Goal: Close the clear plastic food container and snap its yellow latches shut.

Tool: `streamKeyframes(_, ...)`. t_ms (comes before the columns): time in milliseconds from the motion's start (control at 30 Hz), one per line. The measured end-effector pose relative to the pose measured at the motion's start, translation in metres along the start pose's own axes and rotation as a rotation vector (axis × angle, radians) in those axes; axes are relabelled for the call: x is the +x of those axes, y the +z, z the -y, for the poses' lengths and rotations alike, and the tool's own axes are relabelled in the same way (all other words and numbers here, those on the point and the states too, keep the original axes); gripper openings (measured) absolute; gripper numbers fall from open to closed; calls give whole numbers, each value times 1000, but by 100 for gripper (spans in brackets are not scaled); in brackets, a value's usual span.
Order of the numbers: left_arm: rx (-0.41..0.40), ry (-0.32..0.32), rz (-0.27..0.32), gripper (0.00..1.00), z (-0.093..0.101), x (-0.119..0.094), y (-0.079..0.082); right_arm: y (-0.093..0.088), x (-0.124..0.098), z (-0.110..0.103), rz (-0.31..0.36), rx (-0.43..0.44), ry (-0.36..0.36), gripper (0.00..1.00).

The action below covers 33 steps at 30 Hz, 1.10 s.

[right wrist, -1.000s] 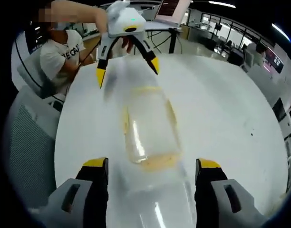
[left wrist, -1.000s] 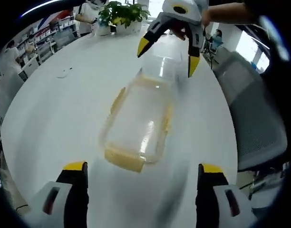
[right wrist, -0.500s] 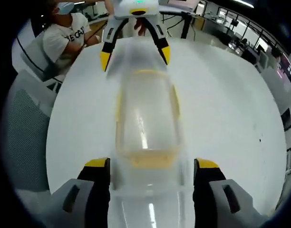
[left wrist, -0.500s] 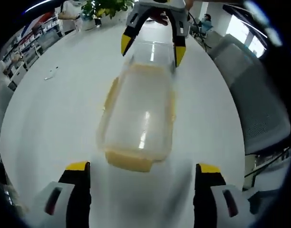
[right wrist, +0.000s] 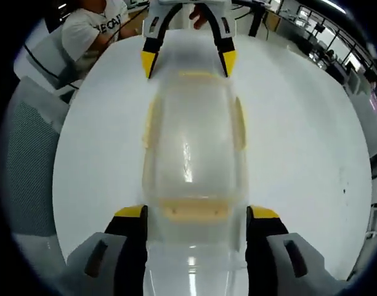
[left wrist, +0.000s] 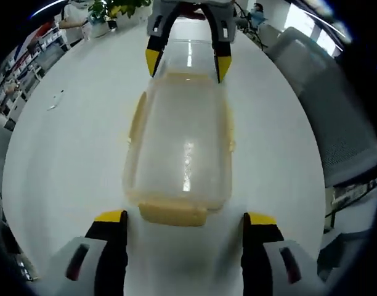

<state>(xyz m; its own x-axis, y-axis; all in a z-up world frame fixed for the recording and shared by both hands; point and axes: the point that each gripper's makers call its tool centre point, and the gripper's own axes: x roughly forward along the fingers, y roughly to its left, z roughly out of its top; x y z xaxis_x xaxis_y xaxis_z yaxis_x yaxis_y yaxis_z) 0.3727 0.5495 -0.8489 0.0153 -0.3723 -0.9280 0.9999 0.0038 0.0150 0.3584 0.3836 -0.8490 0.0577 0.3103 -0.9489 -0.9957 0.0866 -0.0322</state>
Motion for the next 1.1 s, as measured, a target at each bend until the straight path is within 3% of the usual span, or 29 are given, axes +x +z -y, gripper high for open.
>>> streamKeyframes(200, 8, 6, 7, 58, -5, 1, 5, 1, 0, 2, -5, 25, 12, 50)
streamKeyframes(267, 19, 0, 14, 51, -4, 1, 7, 2, 0, -1, -9, 28, 34, 40)
streamKeyframes(433, 48, -13, -12, 35, -2, -1, 6, 3, 0, -1, -24, 7, 26, 38)
streamKeyframes(1100, 27, -1, -50, 34, -2, -1, 5, 1, 2, -1, -72, -29, 39, 38)
